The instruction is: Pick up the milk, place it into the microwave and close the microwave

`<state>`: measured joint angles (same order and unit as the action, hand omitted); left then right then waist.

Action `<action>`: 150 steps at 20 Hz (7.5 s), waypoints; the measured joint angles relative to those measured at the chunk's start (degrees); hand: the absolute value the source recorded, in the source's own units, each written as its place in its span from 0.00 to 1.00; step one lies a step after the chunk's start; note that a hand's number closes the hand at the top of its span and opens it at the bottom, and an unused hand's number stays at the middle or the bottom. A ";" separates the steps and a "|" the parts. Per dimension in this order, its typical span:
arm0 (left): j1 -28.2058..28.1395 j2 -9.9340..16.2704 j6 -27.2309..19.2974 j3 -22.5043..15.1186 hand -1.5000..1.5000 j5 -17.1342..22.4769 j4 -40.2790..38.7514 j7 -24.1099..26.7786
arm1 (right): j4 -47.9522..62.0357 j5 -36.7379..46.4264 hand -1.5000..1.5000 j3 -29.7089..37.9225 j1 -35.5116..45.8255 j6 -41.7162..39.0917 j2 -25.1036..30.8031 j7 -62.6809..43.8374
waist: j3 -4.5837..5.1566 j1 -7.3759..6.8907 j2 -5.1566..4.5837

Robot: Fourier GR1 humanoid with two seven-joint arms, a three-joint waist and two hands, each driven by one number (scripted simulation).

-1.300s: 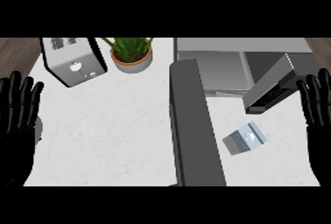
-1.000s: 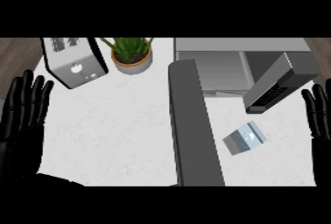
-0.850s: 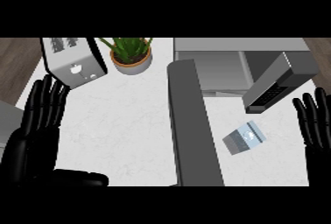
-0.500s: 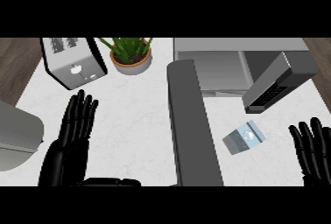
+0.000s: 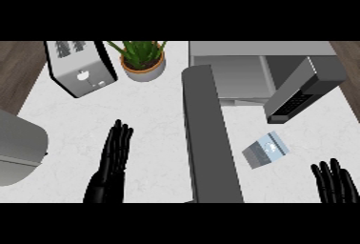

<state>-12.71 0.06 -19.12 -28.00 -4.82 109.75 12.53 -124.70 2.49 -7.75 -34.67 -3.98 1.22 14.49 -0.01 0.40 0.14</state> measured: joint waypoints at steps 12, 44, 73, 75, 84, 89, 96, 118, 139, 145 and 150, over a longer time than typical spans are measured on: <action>-1.68 0.11 -5.62 -6.47 0.00 0.72 -4.18 5.48 | 17.92 0.96 0.00 3.69 7.15 4.39 -0.71 10.76 | -0.01 -0.33 -0.10; -11.67 11.89 5.57 2.28 0.00 14.82 -0.35 14.16 | 74.99 0.96 1.00 21.84 42.23 15.24 3.83 35.69 | 0.14 -0.84 -0.01; -15.67 15.19 13.89 10.09 0.00 20.90 -1.37 17.77 | 97.63 3.51 1.00 20.86 59.14 9.78 3.70 45.41 | 0.26 -0.77 0.04; -15.67 15.42 14.28 11.06 0.00 21.41 -1.12 17.26 | 94.22 3.69 1.00 19.75 57.50 10.51 2.40 44.46 | 0.18 -0.61 0.04; -15.85 14.29 15.41 12.26 0.00 21.07 -2.91 18.07 | 86.11 4.10 1.00 16.99 60.27 18.93 1.08 35.24 | 0.04 -0.61 -0.13; -15.29 14.21 16.40 12.84 0.00 21.30 -2.70 17.12 | 89.52 5.33 1.00 17.40 66.33 22.60 1.99 30.74 | 0.01 -0.96 -0.26; -14.58 14.86 18.44 14.81 0.00 22.51 -3.47 16.79 | 99.27 9.11 1.00 17.56 75.03 28.79 4.48 27.31 | -0.03 -1.93 -0.57; -8.86 16.06 17.51 14.91 0.00 17.46 -6.13 13.36 | 118.15 17.26 0.00 17.49 91.52 50.24 13.48 18.24 | -0.24 -6.67 -2.88; -6.83 14.72 18.23 12.50 0.00 15.48 -7.59 13.70 | 118.38 15.69 0.00 19.43 90.53 38.77 11.06 25.00 | -0.35 -6.33 -2.79; -6.59 14.26 18.54 11.47 0.00 14.81 -7.38 13.88 | 117.62 12.18 0.00 22.93 87.81 34.27 10.58 29.46 | -0.31 -5.43 -2.37; -5.65 14.11 18.39 11.43 0.00 14.15 -7.64 13.39 | 117.49 9.64 0.00 25.45 84.10 29.58 11.24 33.51 | -0.29 -4.49 -2.06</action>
<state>-18.36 14.17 -0.73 -16.57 9.34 102.10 25.92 -7.21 12.13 17.70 49.43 25.60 12.46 48.00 -0.30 -4.10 -1.92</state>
